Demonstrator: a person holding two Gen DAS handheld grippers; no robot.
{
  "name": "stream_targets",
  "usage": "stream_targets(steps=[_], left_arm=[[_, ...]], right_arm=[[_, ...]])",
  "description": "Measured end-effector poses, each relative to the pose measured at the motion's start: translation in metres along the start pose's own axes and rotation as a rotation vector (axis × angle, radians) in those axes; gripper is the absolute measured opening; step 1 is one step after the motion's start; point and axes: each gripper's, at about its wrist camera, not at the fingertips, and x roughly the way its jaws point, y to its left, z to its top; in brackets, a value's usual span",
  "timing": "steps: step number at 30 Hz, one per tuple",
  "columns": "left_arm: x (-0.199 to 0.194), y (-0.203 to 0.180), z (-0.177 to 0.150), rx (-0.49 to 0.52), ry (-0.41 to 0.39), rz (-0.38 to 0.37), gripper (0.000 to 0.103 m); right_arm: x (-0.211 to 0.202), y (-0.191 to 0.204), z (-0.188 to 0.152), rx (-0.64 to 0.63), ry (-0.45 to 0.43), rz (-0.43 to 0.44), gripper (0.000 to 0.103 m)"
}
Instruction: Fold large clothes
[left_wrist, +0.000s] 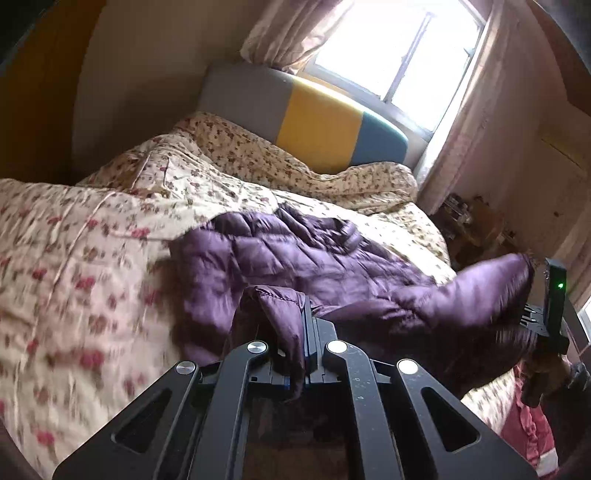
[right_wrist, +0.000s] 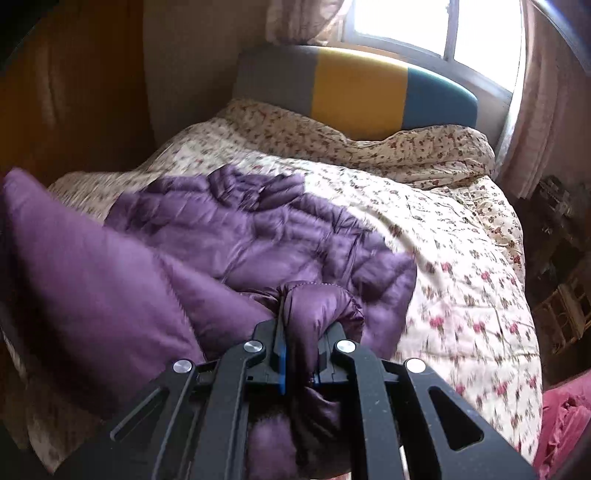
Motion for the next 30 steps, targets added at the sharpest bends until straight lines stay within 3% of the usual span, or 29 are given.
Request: stream_targets(steps=[5,12,14,15,19,20,21,23,26,30], left_arm=[[0.052,0.015,0.035,-0.023,0.024,0.042,0.004],[0.106,0.045,0.063,-0.113,0.084,0.086,0.004],[0.117,0.055,0.067,-0.159,0.101,0.087,0.008],[0.122,0.062,0.070,-0.192,0.114,0.084,0.015],[0.126,0.077,0.077,-0.264,0.121,0.070,0.028],[0.125,0.078,0.079,-0.271,0.116,0.072,0.040],[0.121,0.081,0.080,-0.287,0.102,0.070,0.047],[0.112,0.087,0.083,-0.315,0.061,0.082,0.078],[0.097,0.098,0.086,-0.355,0.014,0.095,0.082],[0.087,0.107,0.071,-0.365,0.029,0.091,0.082]], right_arm=[[0.056,-0.011,0.037,0.041,0.046,-0.017,0.008],[0.114,-0.027,0.060,0.095,0.118,-0.041,0.011],[0.119,-0.035,0.063,0.123,0.126,-0.029,0.024],[0.121,-0.041,0.065,0.149,0.130,-0.014,0.028],[0.119,-0.060,0.075,0.253,0.117,0.054,0.060],[0.116,-0.063,0.077,0.281,0.109,0.073,0.071],[0.113,-0.065,0.079,0.299,0.100,0.083,0.074],[0.105,-0.072,0.085,0.341,0.069,0.098,0.089],[0.094,-0.079,0.091,0.385,0.024,0.079,0.101],[0.078,-0.092,0.086,0.433,-0.009,0.054,0.101]])
